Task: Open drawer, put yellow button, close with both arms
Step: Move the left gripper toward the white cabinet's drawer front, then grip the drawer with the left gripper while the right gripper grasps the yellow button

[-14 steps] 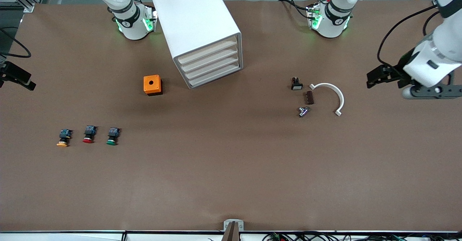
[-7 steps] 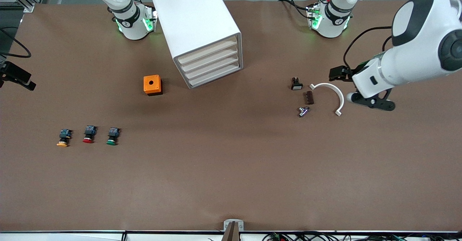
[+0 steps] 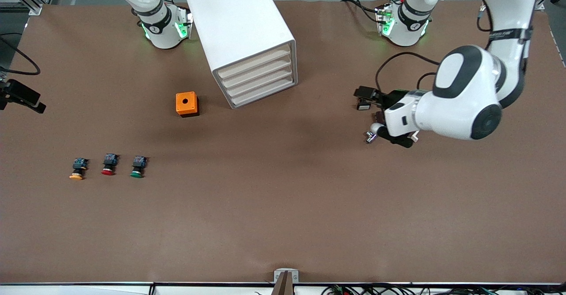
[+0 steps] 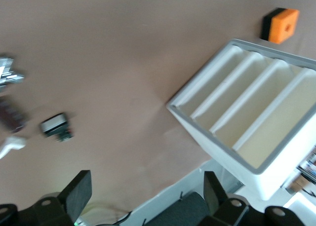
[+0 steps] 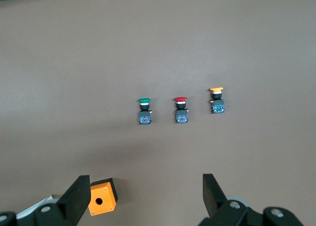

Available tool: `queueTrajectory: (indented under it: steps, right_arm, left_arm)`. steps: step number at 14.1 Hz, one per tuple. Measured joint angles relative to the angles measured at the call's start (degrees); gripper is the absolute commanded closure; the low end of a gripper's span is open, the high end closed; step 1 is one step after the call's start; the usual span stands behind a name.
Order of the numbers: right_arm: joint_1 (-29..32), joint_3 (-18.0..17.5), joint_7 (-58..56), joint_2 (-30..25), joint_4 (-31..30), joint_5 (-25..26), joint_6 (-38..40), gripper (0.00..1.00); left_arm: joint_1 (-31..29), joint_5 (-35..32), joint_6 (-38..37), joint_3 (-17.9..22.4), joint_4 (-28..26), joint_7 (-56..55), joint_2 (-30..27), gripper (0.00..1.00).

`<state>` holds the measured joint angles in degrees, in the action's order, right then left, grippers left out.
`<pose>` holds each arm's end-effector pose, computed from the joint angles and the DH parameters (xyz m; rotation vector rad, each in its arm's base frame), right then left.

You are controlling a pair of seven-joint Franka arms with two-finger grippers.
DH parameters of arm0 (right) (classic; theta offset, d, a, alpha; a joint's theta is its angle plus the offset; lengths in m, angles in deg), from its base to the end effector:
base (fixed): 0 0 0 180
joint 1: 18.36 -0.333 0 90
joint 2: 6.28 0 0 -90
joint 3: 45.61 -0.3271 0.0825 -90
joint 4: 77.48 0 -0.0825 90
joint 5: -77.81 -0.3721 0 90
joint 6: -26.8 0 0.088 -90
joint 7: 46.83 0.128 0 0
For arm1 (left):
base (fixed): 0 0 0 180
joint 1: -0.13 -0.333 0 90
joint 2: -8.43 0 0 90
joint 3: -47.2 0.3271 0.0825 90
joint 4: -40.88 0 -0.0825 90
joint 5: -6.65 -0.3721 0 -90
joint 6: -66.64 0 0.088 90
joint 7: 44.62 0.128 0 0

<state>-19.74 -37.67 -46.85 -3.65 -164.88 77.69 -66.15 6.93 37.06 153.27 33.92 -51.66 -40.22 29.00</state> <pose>0.5604 -0.0623 0.6152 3.1283 -0.1783 0.0800 0.5416 -0.2539 0.4135 2.4755 -0.4219 -0.6886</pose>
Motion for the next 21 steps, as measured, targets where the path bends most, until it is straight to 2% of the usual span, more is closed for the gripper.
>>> queueTrajectory:
  steps: [3,7,10,14,18,21]
  right_arm:
    - [-0.03,-0.04,0.0,1.53,-0.01,2.68,-0.03,0.0]
    - [0.91,0.39,0.0,4.47,-0.45,3.51,0.11,0.0]
    - [3.76,0.74,-1.7,8.97,-0.87,3.51,-1.37,0.0]
    - [7.84,0.88,-6.37,14.83,-2.04,3.51,-8.77,0.0]
    - [10.74,0.92,-10.61,19.55,-3.13,3.51,-14.63,0.0]
    - [11.67,0.92,-11.23,20.72,-7.88,3.51,-22.87,0.0]
  left_arm:
    - [0.29,6.26,5.11,-3.35,-0.63,3.48,3.19,0.0]
    - [1.07,17.48,14.76,-7.91,-6.04,10.38,6.49,0.0]
    - [3.43,23.98,15.9,-9.07,-7.74,16.05,9.61,0.0]
    - [5.94,31.48,15.81,-9.94,-9.05,23.06,14.18,0.0]
    - [6.14,35.66,15.66,-12.36,-9.14,27.82,17.93,0.0]
    - [6.18,38.56,15.56,-14.12,-9.42,30.92,18.6,0.06]
